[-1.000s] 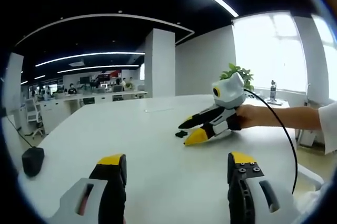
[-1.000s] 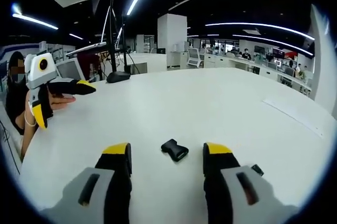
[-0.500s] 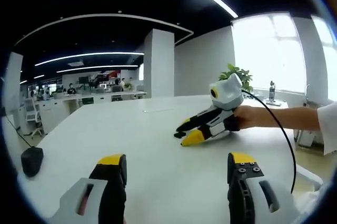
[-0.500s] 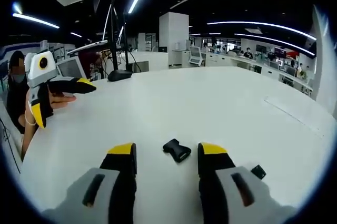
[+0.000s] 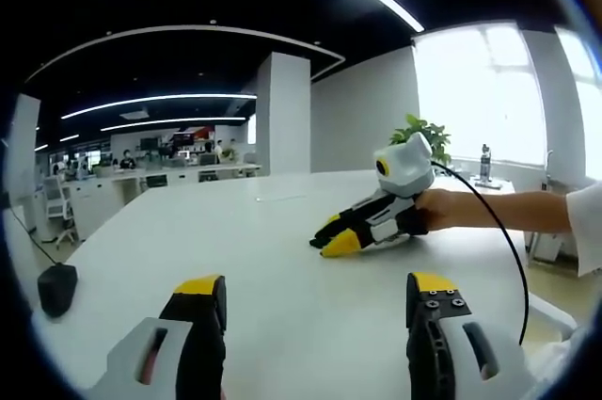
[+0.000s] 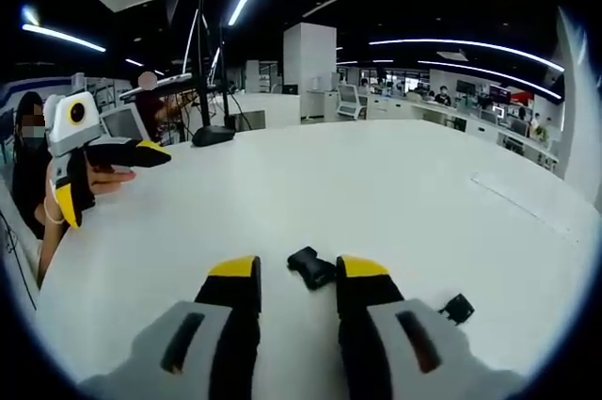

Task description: Snap the two parts of the plastic buckle together until the buckle closes and remains connected.

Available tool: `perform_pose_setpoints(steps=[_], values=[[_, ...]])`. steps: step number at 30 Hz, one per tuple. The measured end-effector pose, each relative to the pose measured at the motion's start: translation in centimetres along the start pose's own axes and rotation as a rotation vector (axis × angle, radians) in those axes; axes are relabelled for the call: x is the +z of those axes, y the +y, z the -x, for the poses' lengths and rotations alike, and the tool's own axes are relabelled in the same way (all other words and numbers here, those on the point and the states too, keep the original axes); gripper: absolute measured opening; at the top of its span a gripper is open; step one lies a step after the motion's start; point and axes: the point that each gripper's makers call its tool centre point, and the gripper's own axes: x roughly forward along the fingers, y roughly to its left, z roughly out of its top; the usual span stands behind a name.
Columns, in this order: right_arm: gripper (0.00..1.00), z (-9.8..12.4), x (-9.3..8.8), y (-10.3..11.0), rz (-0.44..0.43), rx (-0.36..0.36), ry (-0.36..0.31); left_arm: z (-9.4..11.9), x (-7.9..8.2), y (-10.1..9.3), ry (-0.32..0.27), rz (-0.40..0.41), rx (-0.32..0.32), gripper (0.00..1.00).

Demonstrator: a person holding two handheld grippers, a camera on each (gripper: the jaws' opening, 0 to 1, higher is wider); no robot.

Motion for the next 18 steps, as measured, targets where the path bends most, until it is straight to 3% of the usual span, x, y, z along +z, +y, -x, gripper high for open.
perform_pose_setpoints(steps=[18], values=[[0.14, 0.47, 0.08, -0.72, -0.013, -0.015, -0.009, 0.22, 0.33, 0.21, -0.009, 0.003, 0.006, 0.79]])
